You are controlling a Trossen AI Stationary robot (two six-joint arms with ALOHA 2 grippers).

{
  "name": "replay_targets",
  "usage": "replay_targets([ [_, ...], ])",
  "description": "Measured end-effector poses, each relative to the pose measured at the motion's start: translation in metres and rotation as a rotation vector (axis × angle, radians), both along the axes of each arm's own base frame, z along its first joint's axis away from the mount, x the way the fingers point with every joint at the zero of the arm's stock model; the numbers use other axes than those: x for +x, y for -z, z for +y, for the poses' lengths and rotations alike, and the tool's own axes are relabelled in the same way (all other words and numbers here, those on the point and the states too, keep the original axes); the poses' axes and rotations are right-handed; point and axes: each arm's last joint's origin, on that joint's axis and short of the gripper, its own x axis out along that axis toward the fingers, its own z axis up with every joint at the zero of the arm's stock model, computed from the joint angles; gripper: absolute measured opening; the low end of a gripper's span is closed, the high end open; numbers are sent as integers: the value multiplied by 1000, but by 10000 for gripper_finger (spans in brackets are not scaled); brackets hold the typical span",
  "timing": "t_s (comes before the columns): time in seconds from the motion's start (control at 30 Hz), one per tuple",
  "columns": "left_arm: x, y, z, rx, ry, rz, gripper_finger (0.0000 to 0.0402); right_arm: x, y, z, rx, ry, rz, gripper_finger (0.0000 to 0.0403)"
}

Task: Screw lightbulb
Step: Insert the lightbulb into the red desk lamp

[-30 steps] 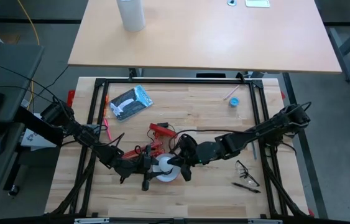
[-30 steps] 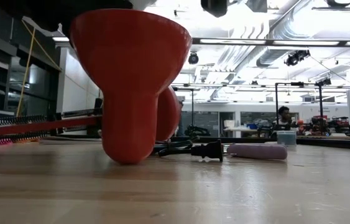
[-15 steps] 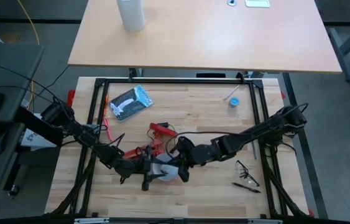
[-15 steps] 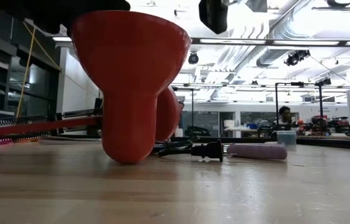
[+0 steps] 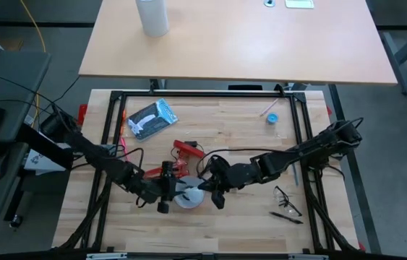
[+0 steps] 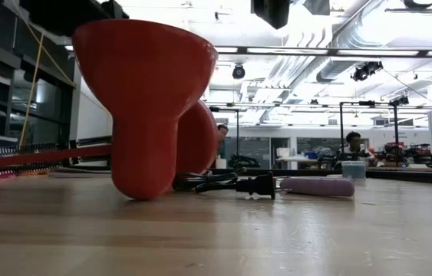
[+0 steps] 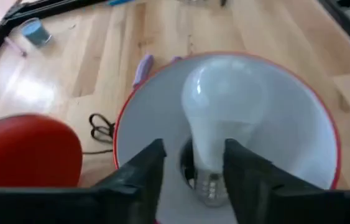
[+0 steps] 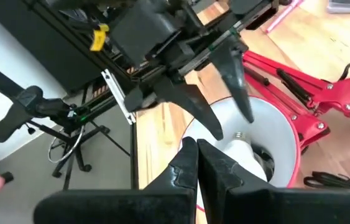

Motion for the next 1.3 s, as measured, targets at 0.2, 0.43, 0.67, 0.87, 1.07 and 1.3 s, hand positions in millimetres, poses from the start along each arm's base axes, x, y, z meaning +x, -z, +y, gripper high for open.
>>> replay_targets([
  [0.2,10,-26,4,-31,99,51,41,0,0,0,-8,-5,2,0],
  [0.43,20,-35,30,-15,87,316,2,-10,-11,-3,-9,-15,7,0],
  [0.67,34,-33,39,-87,142,424,0,-19,-17,-3,5,-43,43,0],
  [0.87,34,-48,34,-115,221,429,0,-22,-15,2,1,-62,58,0],
  [1.07,44,-29,29,-141,247,497,0,-22,-15,1,0,-60,58,0],
  [1.3,59,-6,23,-145,254,538,0,-23,-16,4,22,-76,65,0],
])
